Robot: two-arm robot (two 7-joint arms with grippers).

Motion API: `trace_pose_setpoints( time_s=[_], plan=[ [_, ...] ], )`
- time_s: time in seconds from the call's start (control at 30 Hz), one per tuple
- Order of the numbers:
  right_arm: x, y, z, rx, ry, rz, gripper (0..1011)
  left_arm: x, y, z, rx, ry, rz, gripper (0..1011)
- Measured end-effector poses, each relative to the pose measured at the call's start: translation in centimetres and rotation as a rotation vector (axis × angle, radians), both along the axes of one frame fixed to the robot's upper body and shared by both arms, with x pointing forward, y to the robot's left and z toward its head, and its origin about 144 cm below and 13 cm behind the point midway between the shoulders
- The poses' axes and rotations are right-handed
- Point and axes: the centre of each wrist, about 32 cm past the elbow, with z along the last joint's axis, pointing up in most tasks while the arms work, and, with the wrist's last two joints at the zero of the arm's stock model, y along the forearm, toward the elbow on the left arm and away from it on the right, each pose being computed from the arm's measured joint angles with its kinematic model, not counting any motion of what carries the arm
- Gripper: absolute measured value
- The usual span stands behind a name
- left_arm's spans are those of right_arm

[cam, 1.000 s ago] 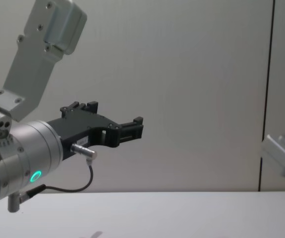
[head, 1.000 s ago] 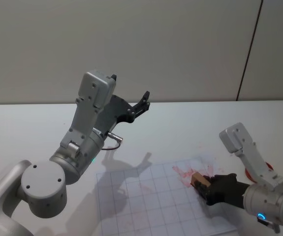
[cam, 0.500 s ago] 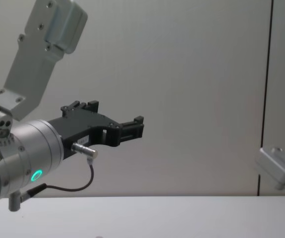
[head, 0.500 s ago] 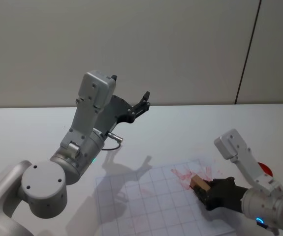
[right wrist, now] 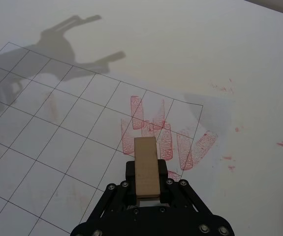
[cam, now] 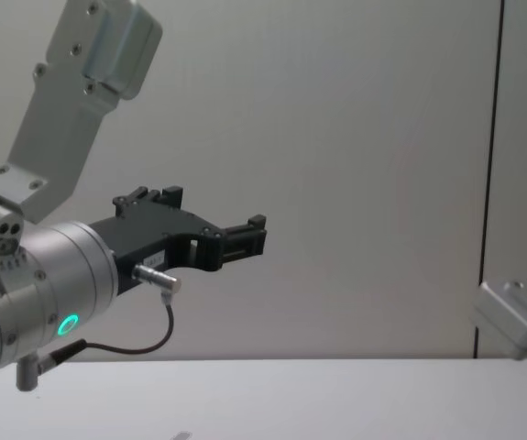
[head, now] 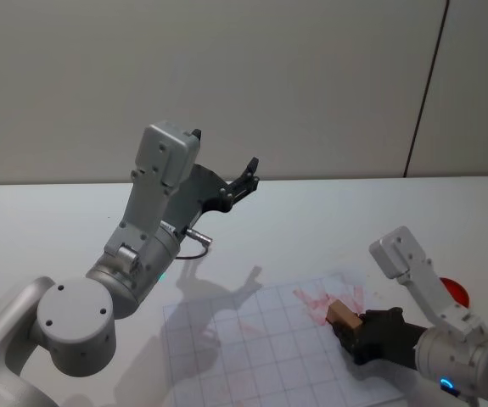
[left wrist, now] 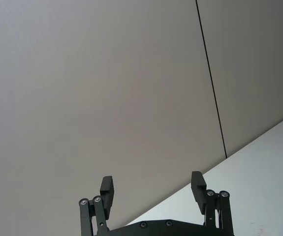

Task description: Use the one hand to pick up the stamp and affix it onto the A4 paper.

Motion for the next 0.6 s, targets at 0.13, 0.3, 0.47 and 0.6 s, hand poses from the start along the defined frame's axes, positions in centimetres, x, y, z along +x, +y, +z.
trace_pose_setpoints(
  time_s=[0.13,0.3,0.47,0.6],
  plan=[
    [0.0,-0.1,0.1,0.013,-0.017,-0.005,219,0.0,0.0,0.0,0.000,0.000,0.000,1001],
    [-0.1,-0.1,0.5,0.029,-0.054,-0.015,219,0.0,0.0,0.0,0.000,0.000,0.000,1001],
    [0.1,-0.3,1.7,0.057,-0.122,-0.032,219,0.0,0.0,0.0,0.000,0.000,0.000,1001],
    [0.2,-0.4,3.0,0.083,-0.183,-0.045,219,0.0,0.0,0.0,0.000,0.000,0.000,1001]
  ],
)
